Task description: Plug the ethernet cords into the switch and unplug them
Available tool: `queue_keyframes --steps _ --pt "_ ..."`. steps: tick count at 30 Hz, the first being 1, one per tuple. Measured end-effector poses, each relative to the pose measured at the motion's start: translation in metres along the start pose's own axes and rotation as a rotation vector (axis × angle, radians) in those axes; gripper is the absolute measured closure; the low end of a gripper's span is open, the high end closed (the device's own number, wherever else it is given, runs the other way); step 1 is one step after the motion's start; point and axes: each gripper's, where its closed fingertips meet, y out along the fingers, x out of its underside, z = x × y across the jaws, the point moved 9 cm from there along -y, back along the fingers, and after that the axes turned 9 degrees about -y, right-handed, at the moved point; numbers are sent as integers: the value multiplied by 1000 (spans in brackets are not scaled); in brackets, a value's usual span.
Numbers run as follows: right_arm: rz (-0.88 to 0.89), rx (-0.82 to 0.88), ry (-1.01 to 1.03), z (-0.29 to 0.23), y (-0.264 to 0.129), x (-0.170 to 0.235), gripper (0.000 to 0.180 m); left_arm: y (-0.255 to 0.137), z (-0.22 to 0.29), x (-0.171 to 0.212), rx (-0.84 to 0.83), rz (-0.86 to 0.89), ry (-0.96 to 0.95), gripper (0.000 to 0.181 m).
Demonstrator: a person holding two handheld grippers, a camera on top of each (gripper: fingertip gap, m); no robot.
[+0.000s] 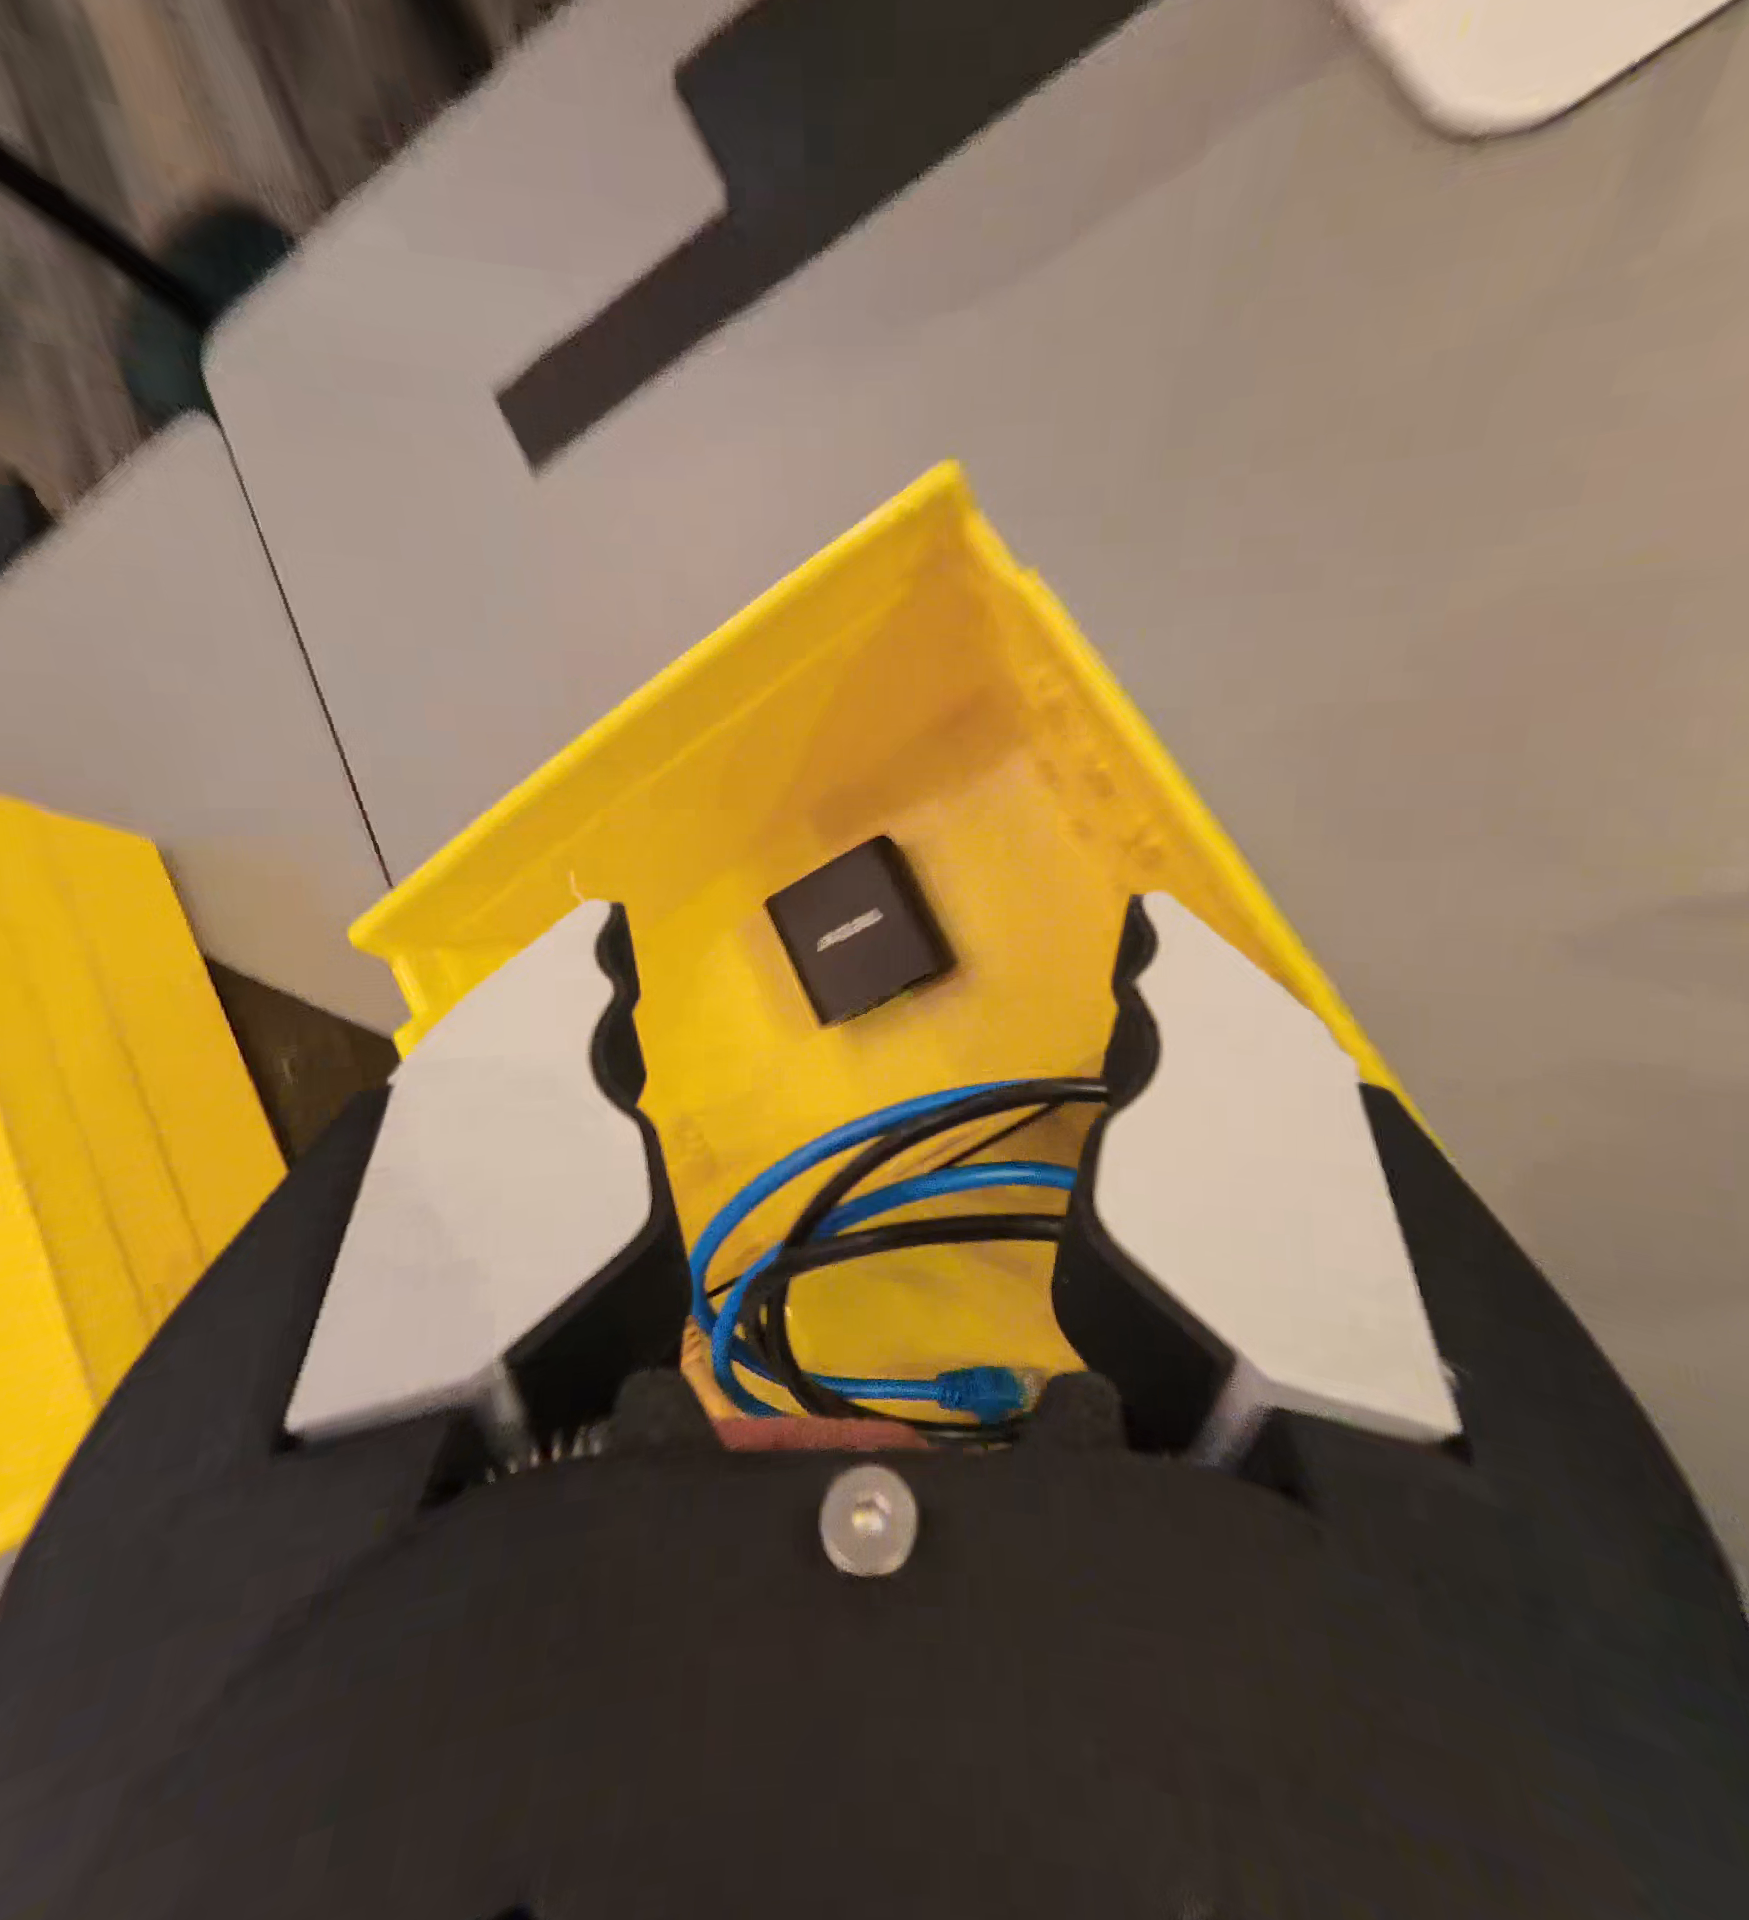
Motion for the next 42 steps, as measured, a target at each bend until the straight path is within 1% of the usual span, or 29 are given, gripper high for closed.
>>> queue_keyframes --steps 1,3,5,7,9,11,13,16,19,20,23,25,29,31,33,34,35,37,39,41,42 --pt "-10 -7 -6 -3 3 0 147 13 -8 1 5 -83 -10 93" --pt "-22 -24 -1 -7 7 2 146 40 -18 4 -17 -253 -2 86" --pt "-45 -39 8 -10 12 5 145 64 -21 7 -6 -401 13 84" --pt "-69 -53 -1 -13 15 7 145 83 -24 7 -31 -499 31 83" --pt "-89 -63 -13 -16 18 9 145 96 -27 4 -6 -558 -7 88" --pt "-91 -77 -12 -19 21 10 145 105 -27 1 48 -590 -45 89" --pt "-90 -92 -5 -21 23 10 145 113 -30 0 25 -636 -35 87" --pt "-98 -97 -8 -20 24 11 144 128 -31 13 33 -730 -46 86" --pt "-96 -103 7 -18 24 14 144 139 -31 23 41 -767 -58 98" --pt "-96 -105 14 -17 24 16 144 142 -29 24 61 -761 -69 103" --pt "-101 -111 26 -15 25 20 145 145 -28 24 36 -730 -43 118" --pt "-97 -117 35 -15 26 22 144 142 -28 24 41 -706 -17 119" --pt "-87 -111 29 -15 25 22 142 127 -31 12 87 -544 12 120" --pt "-83 -104 19 -14 24 21 138 110 -30 3 100 -459 49 120" --pt "-67 -96 15 -14 23 19 133 87 -23 -10 150 -329 110 120" --pt "-61 -91 16 -14 24 19 130 74 -21 -15 133 -303 128 120" --pt "-55 -94 16 -14 24 19 127 60 -18 -21 119 -259 176 120" --pt "-39 -104 14 -16 26 17 121 31 -2 -31 153 -169 267 121" --pt "-28 -119 15 -19 29 13 112 1 25 -39 200 -67 425 121" --pt "-14 -124 -1 -23 31 6 102 -23 58 -44 213 -11 559 120" --pt "-1 -133 -16 -26 32 2 99 -35 78 -44 235 48 670 120"
